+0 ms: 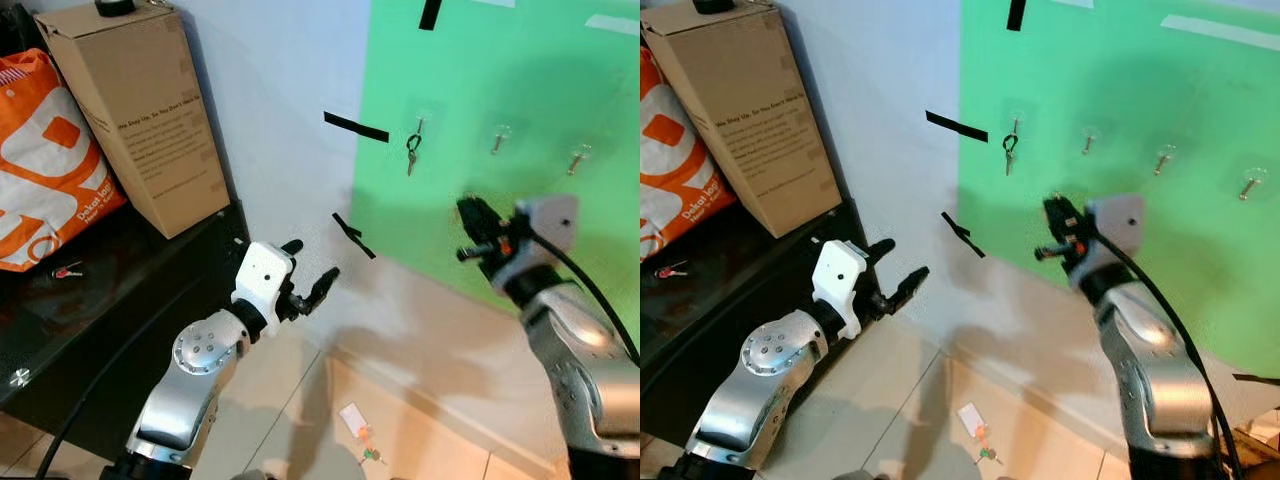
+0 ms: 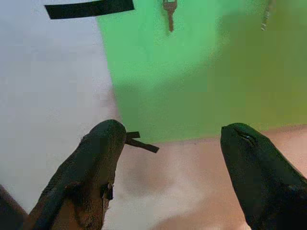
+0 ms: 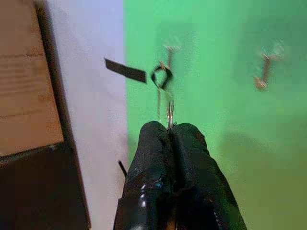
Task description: Hang keys on a hook
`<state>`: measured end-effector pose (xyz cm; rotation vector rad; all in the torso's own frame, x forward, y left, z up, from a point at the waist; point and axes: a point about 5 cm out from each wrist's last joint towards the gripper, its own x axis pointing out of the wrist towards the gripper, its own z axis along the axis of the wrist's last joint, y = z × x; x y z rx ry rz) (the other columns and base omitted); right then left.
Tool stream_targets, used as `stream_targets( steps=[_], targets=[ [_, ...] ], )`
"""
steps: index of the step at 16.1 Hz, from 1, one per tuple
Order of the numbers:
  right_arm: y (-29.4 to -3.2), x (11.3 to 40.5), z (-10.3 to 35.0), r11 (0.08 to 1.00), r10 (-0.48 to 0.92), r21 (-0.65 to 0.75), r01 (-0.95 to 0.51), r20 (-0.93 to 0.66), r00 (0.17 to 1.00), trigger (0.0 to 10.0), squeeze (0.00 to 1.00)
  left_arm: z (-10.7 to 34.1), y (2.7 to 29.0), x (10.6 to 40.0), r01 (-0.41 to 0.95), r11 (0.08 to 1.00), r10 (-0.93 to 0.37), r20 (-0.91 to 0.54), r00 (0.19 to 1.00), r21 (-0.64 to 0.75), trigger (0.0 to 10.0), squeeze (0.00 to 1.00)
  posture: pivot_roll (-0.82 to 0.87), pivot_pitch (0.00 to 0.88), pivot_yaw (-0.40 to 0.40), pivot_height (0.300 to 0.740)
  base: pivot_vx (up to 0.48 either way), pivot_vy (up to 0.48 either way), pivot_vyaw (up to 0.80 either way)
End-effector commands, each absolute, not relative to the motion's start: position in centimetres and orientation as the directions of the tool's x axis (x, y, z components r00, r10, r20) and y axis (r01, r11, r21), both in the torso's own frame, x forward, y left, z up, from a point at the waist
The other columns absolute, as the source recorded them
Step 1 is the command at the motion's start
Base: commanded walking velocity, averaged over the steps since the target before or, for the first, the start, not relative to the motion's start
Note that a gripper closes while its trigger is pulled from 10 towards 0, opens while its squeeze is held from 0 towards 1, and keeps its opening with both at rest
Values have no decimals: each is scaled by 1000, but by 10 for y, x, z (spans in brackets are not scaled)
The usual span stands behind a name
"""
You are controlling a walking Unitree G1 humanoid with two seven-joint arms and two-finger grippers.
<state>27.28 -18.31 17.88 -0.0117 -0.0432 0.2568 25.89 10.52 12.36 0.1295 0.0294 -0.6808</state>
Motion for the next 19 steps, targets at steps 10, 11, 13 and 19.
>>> stream_targets(
  steps=[10, 11, 13, 19],
  targets=[
    [-198, 317, 197, 983, 137, 108, -146, 84, 987, 10000, 0, 145, 98, 251, 782, 610, -785, -37, 618, 125, 10000, 0, -69, 0, 29, 740, 0, 0, 0],
    [-201, 319, 198, 984, 122, 117, -132, 89, 989, 10000, 0, 145, 98, 251, 784, 608, -786, -38, 616, 125, 10000, 0, -65, 0, 30, 740, 0, 0, 0],
    [-206, 322, 200, 986, 94, 129, -105, 89, 992, 10000, 0, 145, 98, 251, 785, 606, -788, -40, 614, 125, 10000, 0, -64, 0, 31, 740, 0, 0, 0],
    [-218, 332, 196, 981, 30, 192, -40, 53, 998, 10000, 0, 147, 98, 251, 797, 592, -799, -41, 599, 117, 10000, 0, -64, 0, 37, 740, 0, 0, 0]
  ],
)
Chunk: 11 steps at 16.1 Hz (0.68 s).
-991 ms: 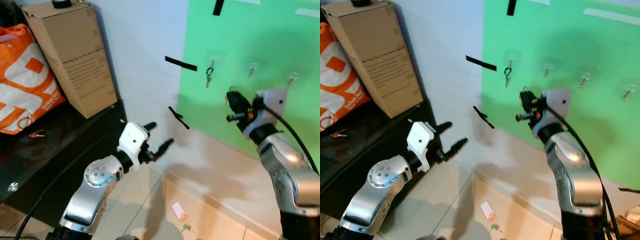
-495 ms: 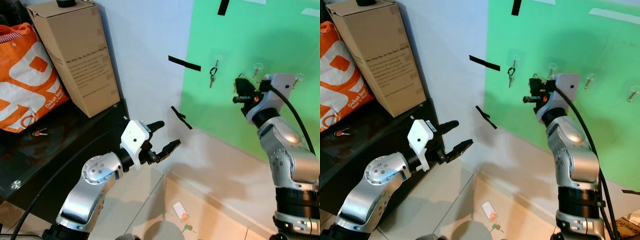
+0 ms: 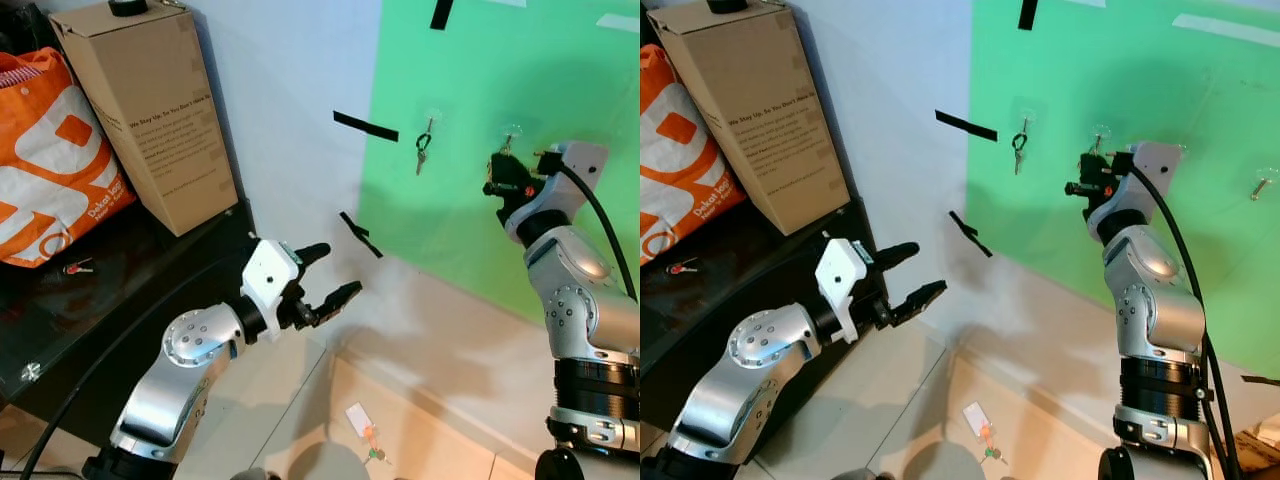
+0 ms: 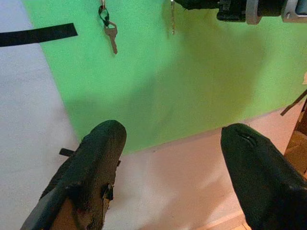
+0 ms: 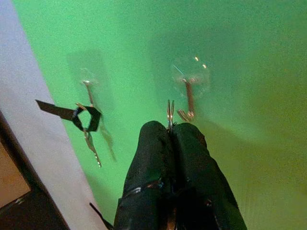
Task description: Hang keys on a hook
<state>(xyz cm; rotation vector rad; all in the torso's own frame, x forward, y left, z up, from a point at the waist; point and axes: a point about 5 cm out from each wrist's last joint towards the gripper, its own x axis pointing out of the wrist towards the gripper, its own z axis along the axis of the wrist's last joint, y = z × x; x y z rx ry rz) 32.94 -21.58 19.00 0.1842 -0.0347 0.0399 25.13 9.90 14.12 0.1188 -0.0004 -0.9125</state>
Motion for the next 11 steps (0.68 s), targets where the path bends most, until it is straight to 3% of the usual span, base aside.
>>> stream_targets(
  steps=[1, 11],
  targets=[
    [-219, 334, 196, 977, 28, 209, -38, 50, 998, 10000, 0, 147, 98, 251, 800, 589, -802, -40, 596, 116, 10000, 0, -62, 0, 37, 740, 0, 0, 0],
    [-219, 342, 186, 935, 61, 354, -36, -59, 996, 10000, 0, 147, 98, 250, 806, 582, -806, -50, 589, 110, 10000, 0, -57, 0, 34, 740, 0, 0, 0]
  ],
)
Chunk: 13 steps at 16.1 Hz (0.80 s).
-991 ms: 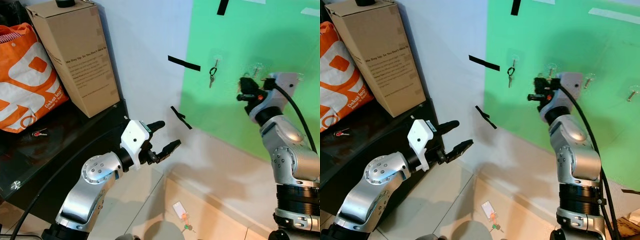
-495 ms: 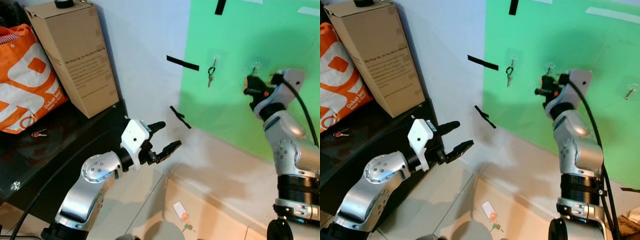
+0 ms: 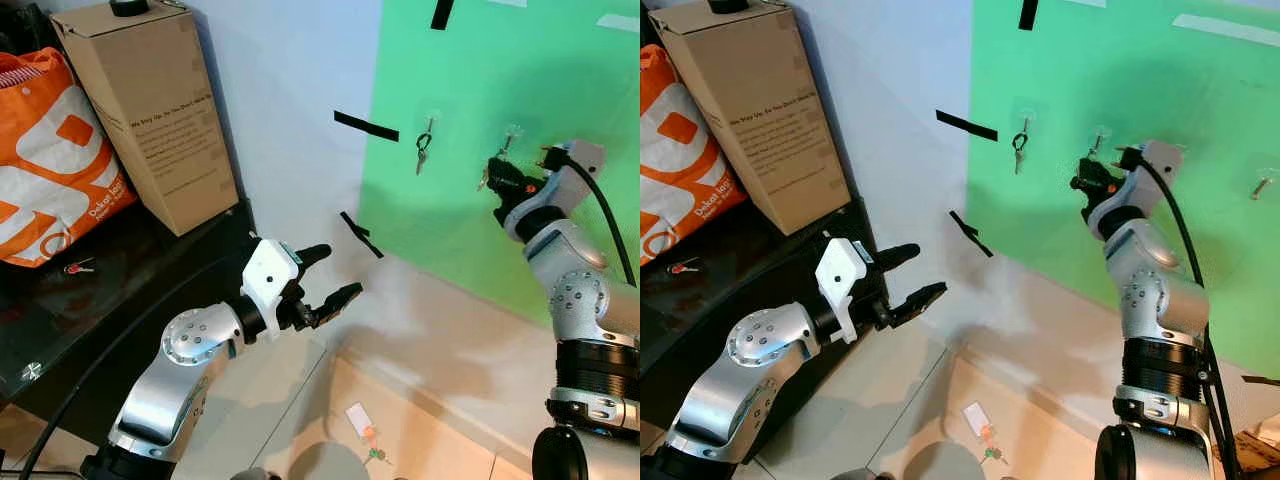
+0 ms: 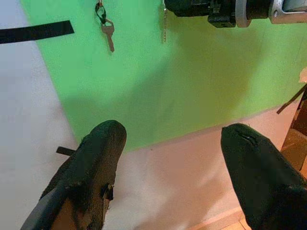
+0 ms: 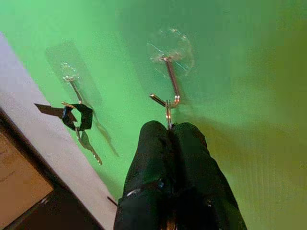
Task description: Hang keys on a hook
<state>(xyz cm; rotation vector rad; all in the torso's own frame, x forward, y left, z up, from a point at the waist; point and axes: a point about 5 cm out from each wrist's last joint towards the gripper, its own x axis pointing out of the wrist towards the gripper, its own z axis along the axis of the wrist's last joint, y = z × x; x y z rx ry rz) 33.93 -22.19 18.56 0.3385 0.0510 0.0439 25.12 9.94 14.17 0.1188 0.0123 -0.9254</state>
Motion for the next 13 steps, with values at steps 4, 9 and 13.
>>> stream_targets(
  steps=[4, 9, 13],
  targets=[
    [-221, 341, 179, 932, 63, 361, -25, -95, 993, 10000, 0, 148, 97, 250, 811, 576, -811, -46, 583, 108, 10000, 0, -57, 0, 36, 740, 0, 0, 0],
    [-224, 341, 182, 952, 34, 307, -11, -69, 997, 10000, 1000, 164, 93, 257, 801, 590, -807, 44, 589, 102, 10000, 0, -58, 0, 41, 740, 0, 0, 0],
    [-226, 338, 181, 925, 45, 380, -16, -66, 997, 10000, 1000, 164, 92, 257, 800, 591, -806, 48, 590, 101, 10000, 0, -58, 0, 42, 740, 0, 0, 0]
  ],
)
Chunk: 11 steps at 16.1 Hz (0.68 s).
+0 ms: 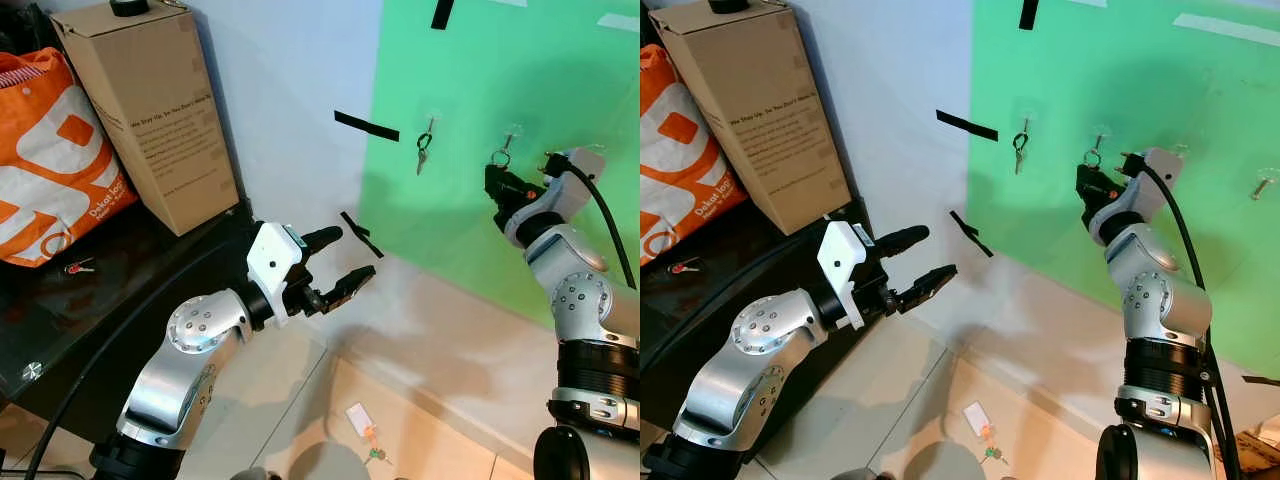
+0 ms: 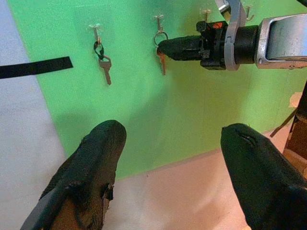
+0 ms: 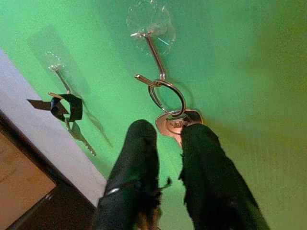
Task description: Hang keys on a hook
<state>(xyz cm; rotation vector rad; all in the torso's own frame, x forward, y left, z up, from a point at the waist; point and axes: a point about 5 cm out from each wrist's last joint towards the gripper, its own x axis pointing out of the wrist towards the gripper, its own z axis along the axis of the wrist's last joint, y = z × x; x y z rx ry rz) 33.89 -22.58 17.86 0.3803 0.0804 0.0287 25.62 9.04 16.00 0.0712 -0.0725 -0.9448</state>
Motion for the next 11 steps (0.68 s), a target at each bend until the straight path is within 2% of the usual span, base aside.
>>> stream_targets(
  steps=[1, 4, 6, 7, 9, 11],
  targets=[
    [-226, 337, 182, 923, 37, 384, -13, -56, 998, 10000, 1000, 164, 92, 257, 801, 591, -807, 48, 589, 98, 10000, 0, -58, 0, 41, 740, 0, 0, 0],
    [-225, 324, 182, 936, 75, 348, -61, -27, 997, 10000, 1000, 162, 93, 256, 792, 603, -798, 40, 602, 94, 10000, 0, -56, 0, 33, 740, 0, 0, 0],
    [-219, 298, 173, 977, 105, 191, -99, -23, 994, 10000, 1000, 148, 104, 260, 705, 699, -708, -22, 706, 117, 10000, 0, -59, 0, 29, 740, 0, 0, 0],
    [-211, 276, 160, 983, 155, 102, -150, -37, 987, 10000, 1000, 138, 114, 261, 629, 770, -629, -44, 777, 102, 10000, 0, -65, 0, 30, 740, 0, 0, 0],
    [-202, 249, 134, 981, 181, 103, -167, -148, 972, 10000, 1000, 125, 127, 256, 536, 839, -532, -71, 844, 94, 10000, 0, -74, 0, 33, 740, 0, 0, 0],
    [-189, 238, 122, 977, 212, 59, -206, -131, 968, 10000, 1000, 115, 134, 250, 458, 885, -450, -99, 888, 85, 10000, 0, -81, 0, 31, 740, 0, 0, 0]
  ],
)
